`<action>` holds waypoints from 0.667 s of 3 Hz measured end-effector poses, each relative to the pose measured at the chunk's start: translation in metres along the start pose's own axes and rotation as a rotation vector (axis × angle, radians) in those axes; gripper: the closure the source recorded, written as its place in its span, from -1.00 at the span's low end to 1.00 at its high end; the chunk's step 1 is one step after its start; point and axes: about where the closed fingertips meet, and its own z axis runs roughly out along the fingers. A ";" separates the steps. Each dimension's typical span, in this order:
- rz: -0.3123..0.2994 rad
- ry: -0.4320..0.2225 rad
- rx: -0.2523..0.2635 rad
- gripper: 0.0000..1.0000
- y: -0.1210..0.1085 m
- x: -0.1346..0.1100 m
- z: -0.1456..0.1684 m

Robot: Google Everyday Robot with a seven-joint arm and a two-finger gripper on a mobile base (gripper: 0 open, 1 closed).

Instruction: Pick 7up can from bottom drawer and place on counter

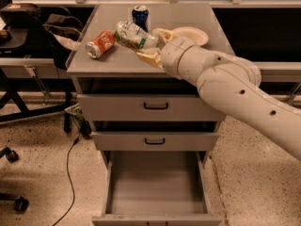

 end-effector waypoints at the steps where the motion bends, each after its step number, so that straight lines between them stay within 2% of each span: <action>1: 0.006 0.034 -0.021 1.00 -0.002 0.006 0.009; 2: 0.006 0.034 -0.021 1.00 -0.002 0.006 0.009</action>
Offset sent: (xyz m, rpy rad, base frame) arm 0.0083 0.0011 -0.0043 -0.0160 0.0324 0.0014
